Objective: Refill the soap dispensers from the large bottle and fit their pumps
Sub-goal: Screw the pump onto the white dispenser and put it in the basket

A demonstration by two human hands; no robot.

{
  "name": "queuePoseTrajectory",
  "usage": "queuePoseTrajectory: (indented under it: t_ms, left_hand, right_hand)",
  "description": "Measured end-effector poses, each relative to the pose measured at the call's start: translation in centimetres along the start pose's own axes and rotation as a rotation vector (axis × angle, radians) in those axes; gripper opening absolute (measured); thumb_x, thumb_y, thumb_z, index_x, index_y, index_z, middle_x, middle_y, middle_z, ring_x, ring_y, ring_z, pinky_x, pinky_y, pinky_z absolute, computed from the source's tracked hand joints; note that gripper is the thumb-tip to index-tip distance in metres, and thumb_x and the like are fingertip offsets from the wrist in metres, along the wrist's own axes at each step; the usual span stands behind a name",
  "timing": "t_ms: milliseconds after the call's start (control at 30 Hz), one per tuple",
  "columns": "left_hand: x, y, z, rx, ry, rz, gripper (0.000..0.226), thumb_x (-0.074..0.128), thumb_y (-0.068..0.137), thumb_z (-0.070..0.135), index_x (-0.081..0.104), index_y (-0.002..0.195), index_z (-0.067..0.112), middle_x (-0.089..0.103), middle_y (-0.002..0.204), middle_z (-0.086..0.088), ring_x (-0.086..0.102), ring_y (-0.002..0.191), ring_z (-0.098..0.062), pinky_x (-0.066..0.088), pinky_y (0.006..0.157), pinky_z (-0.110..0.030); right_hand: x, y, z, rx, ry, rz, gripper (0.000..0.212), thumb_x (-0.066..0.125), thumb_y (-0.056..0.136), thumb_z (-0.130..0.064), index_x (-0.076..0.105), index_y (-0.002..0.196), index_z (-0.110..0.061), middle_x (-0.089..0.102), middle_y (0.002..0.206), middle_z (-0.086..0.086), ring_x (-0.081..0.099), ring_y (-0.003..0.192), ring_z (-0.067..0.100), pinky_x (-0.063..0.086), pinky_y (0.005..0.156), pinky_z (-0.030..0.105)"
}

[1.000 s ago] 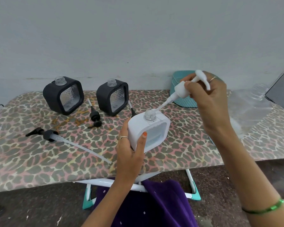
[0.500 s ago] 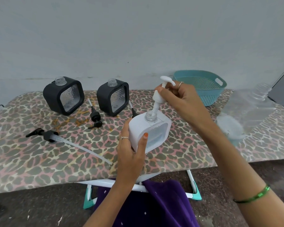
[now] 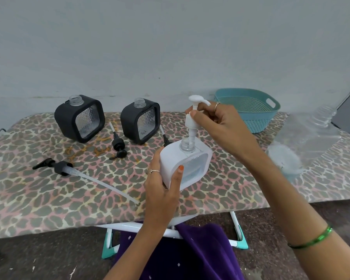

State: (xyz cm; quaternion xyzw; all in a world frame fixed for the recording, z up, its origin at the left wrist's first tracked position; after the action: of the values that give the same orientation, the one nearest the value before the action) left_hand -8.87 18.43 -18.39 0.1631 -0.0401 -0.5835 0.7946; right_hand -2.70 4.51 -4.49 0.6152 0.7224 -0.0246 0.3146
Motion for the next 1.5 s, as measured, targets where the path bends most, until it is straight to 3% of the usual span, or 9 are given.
queuePoseTrajectory:
  t_ms: [400,500,600,667,767,967,1167,1300,1500]
  left_hand:
    - [0.0,0.0,0.8,0.024,-0.013,0.003,0.067,0.054,0.088,0.056,0.04,0.144,0.022,0.058,0.129,0.008,0.058,0.118,-0.015,0.055,0.091,-0.045]
    - [0.0,0.0,0.6,0.023,-0.024,-0.005,0.064,0.055,0.089,0.054,0.04,0.144,0.024,0.058,0.129,0.008,0.059,0.118,-0.015,0.055,0.091,-0.045]
    - [0.0,0.0,0.4,0.017,-0.013,-0.004,0.064,0.055,0.089,0.054,0.04,0.144,0.024,0.057,0.13,0.007,0.058,0.119,-0.015,0.055,0.091,-0.045]
    - [0.0,0.0,0.3,0.013,-0.012,-0.004,0.065,0.054,0.089,0.054,0.039,0.145,0.024,0.057,0.131,0.006,0.058,0.119,-0.016,0.055,0.091,-0.046]
    - [0.0,0.0,0.4,0.02,-0.018,0.0,0.065,0.054,0.089,0.054,0.04,0.144,0.024,0.058,0.129,0.007,0.059,0.117,-0.016,0.055,0.09,-0.046]
    - [-0.2,0.0,0.5,0.023,-0.017,0.018,0.063,0.054,0.088,0.055,0.042,0.142,0.025,0.058,0.125,0.014,0.06,0.115,-0.012,0.056,0.089,-0.045]
    - [-0.2,-0.1,0.6,0.035,0.003,0.019,0.061,0.054,0.087,0.057,0.041,0.14,0.03,0.058,0.126,0.01,0.061,0.114,-0.015,0.056,0.088,-0.045]
    - [-0.3,-0.1,0.7,0.036,0.019,0.021,0.054,0.054,0.087,0.058,0.038,0.136,0.043,0.057,0.127,0.012,0.06,0.115,-0.012,0.055,0.089,-0.044]
    - [-0.3,-0.1,0.5,0.013,-0.01,0.019,0.054,0.055,0.086,0.057,0.04,0.136,0.041,0.057,0.126,0.016,0.06,0.115,-0.013,0.056,0.089,-0.046]
  right_hand:
    - [1.8,-1.0,1.7,-0.037,-0.141,-0.104,0.04,0.057,0.095,-0.029,0.065,0.088,0.009,0.039,0.058,0.002,0.032,0.052,0.006,0.027,0.05,0.017]
    - [1.9,-1.7,1.9,-0.046,-0.118,-0.122,0.032,0.059,0.094,-0.032,0.066,0.083,-0.003,0.048,0.061,0.006,0.037,0.054,0.006,0.03,0.052,0.018]
    - [2.0,-2.0,2.0,-0.049,-0.133,-0.169,0.005,0.064,0.089,-0.036,0.061,0.088,-0.031,0.062,0.088,0.002,0.055,0.078,0.01,0.041,0.07,0.02]
    - [2.1,-2.1,2.4,-0.021,-0.165,-0.218,0.02,0.069,0.087,-0.031,0.056,0.098,-0.041,0.063,0.106,-0.003,0.056,0.098,0.013,0.042,0.086,0.022]
    - [2.2,-1.9,2.4,0.017,-0.15,-0.232,0.029,0.071,0.086,-0.028,0.055,0.103,-0.044,0.063,0.113,-0.004,0.056,0.105,0.013,0.043,0.094,0.03]
    - [3.0,-1.8,2.5,0.045,-0.12,-0.219,0.026,0.073,0.084,-0.022,0.066,0.109,-0.022,0.068,0.107,-0.004,0.059,0.101,0.013,0.044,0.093,0.032]
    - [2.5,-2.2,2.9,0.094,-0.087,-0.055,0.027,0.079,0.077,-0.025,0.057,0.091,-0.03,0.058,0.089,-0.017,0.052,0.081,0.008,0.038,0.074,0.015]
    - [2.5,-3.1,3.3,0.14,-0.048,0.128,0.041,0.084,0.069,-0.031,0.044,0.078,-0.028,0.051,0.083,-0.008,0.044,0.074,0.004,0.035,0.063,0.011]
    - [2.8,-3.2,2.9,0.126,-0.069,0.047,0.039,0.074,0.078,-0.042,0.05,0.108,-0.031,0.054,0.107,-0.018,0.05,0.103,0.001,0.033,0.08,0.004]
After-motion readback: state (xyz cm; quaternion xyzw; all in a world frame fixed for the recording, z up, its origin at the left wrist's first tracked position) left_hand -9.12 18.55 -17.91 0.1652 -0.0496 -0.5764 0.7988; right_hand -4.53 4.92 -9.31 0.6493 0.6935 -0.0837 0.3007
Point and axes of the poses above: each hand's wrist, its own y-axis towards the middle knuckle, its own x-axis out of the palm, z = x × y, the point moved 9 cm from there along y, towards the middle knuckle
